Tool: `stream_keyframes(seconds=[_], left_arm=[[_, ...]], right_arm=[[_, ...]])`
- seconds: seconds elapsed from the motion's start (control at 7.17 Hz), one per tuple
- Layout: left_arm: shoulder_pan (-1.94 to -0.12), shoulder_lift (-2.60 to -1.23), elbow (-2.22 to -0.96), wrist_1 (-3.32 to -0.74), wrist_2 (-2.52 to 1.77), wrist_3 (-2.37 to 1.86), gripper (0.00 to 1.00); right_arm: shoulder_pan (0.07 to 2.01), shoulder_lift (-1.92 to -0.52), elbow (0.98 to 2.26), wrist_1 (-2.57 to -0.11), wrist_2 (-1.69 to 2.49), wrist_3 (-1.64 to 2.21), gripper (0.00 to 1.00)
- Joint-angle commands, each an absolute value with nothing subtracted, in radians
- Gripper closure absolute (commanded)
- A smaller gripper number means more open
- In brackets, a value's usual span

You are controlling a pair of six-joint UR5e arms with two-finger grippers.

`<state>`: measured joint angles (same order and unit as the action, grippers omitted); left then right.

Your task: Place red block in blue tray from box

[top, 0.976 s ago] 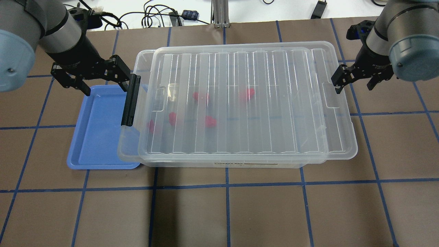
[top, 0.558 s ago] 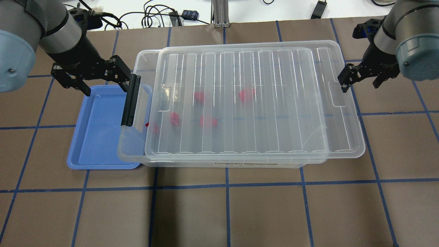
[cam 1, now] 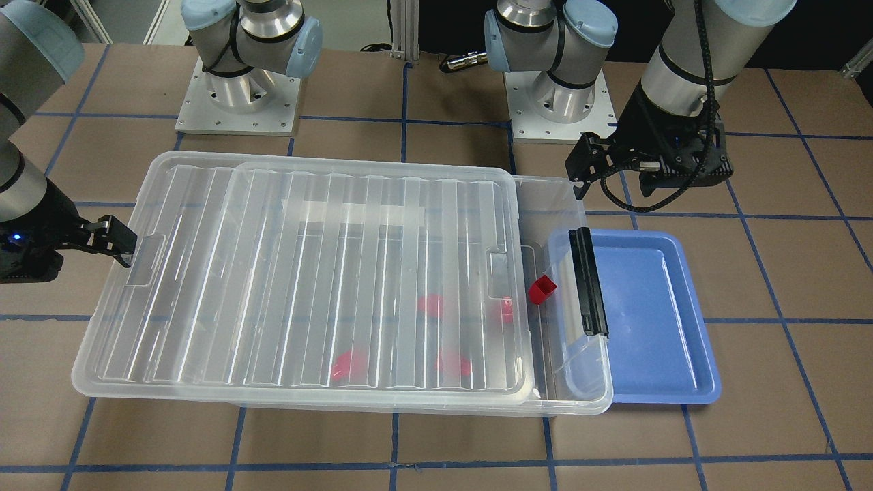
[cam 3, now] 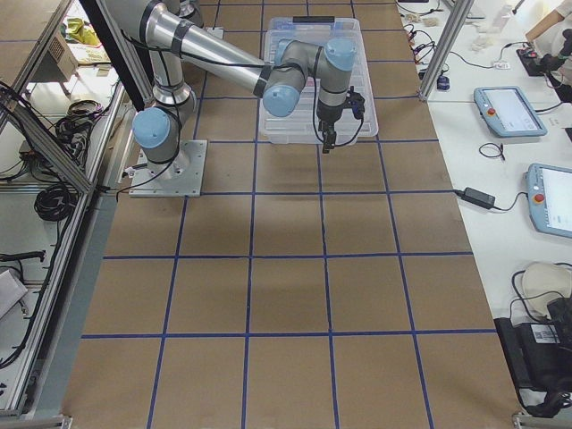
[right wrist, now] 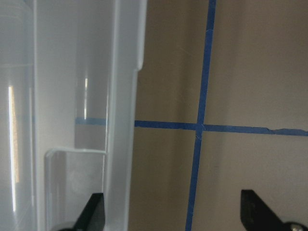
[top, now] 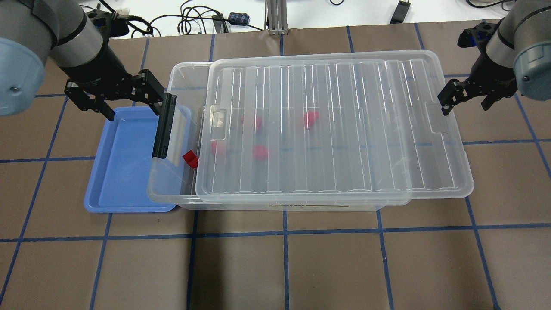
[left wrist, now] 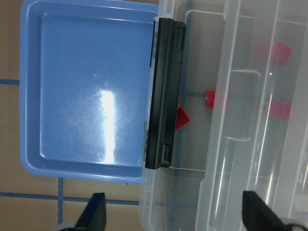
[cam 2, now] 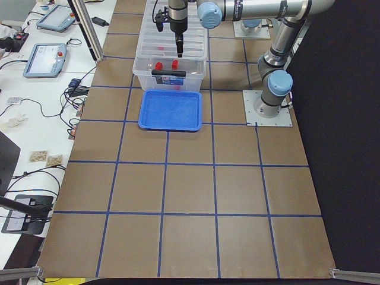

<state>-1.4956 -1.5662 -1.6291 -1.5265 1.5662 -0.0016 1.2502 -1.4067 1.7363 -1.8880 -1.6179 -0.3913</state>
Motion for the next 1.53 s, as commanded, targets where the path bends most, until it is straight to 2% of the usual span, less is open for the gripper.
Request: stream_keyframes(seconds=[0.0,1.39], left_arm=[[-1.496,-1.568,-1.629,-1.525,1.566,-0.002,0.0],[-1.493,-1.591,-1.628,-1.514,1.566,-0.021,0.0]], right_arm=[[1.239,-1.407,1.735,-1.893,-1.621,-0.419,0.0],[1.134,-1.407,1.735,-1.89,-1.632,-0.552,0.0]])
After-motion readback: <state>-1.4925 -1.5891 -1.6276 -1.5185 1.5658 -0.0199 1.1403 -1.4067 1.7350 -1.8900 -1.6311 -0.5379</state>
